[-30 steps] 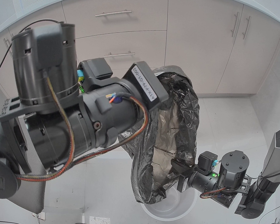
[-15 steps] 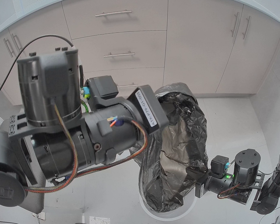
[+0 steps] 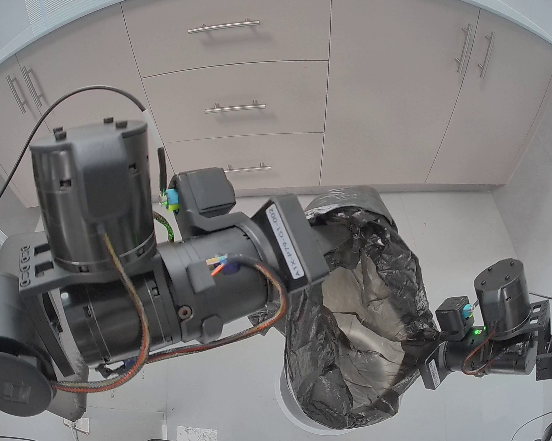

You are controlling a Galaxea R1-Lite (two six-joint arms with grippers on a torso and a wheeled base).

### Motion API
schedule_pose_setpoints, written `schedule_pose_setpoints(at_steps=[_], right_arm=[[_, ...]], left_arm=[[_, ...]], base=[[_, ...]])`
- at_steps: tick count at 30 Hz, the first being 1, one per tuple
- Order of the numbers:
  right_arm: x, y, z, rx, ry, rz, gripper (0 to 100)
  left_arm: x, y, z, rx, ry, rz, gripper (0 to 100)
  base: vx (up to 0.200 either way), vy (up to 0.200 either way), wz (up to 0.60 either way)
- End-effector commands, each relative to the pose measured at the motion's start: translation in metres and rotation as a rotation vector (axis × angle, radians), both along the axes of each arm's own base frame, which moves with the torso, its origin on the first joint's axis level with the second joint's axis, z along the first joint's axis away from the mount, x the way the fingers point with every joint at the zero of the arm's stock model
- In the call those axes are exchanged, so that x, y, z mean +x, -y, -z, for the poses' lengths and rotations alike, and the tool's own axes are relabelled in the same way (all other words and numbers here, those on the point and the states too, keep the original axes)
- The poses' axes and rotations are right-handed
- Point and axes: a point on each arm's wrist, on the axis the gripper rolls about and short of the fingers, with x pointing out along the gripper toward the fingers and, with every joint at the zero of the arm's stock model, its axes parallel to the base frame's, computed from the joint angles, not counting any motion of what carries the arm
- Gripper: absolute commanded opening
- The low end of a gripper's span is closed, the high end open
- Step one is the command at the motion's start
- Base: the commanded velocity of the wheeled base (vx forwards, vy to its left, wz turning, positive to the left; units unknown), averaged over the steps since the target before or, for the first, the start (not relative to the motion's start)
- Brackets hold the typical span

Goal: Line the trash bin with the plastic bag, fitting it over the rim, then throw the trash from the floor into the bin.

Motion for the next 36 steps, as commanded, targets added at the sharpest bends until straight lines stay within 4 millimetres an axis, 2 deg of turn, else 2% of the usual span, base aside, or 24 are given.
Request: schedule_pose_setpoints(at_steps=[1, 7, 13, 29, 36], right_arm=[[-0.030, 0.026, -0.111, 0.058, 0.091, -0.025, 0], [-0.040, 0.024, -0.103, 0.010, 0.014, -0.063, 0], [-0.045, 0.012, -0.097, 0.006, -0.023, -0.111, 0], [-0.044, -0.009, -0.048, -0.056, -0.257, -0.219, 0], [-0.043, -0.017, -0.037, -0.067, -0.311, -0.226, 0]], left_arm=[[-0.009, -0.008, 0.009, 0.017, -0.019, 0.091, 0], [-0.020, -0.020, 0.023, 0.039, -0.063, 0.188, 0], [-0.019, -0.017, 0.038, 0.066, -0.103, 0.211, 0], [-0.014, -0.011, 0.071, 0.071, -0.215, 0.197, 0], [-0.017, -0.014, 0.083, 0.074, -0.225, 0.205, 0]], base=[[0.000, 0.000, 0.00], [0.000, 0.000, 0.00], [0.000, 0.000, 0.00], [0.000, 0.000, 0.00], [0.000, 0.000, 0.00]])
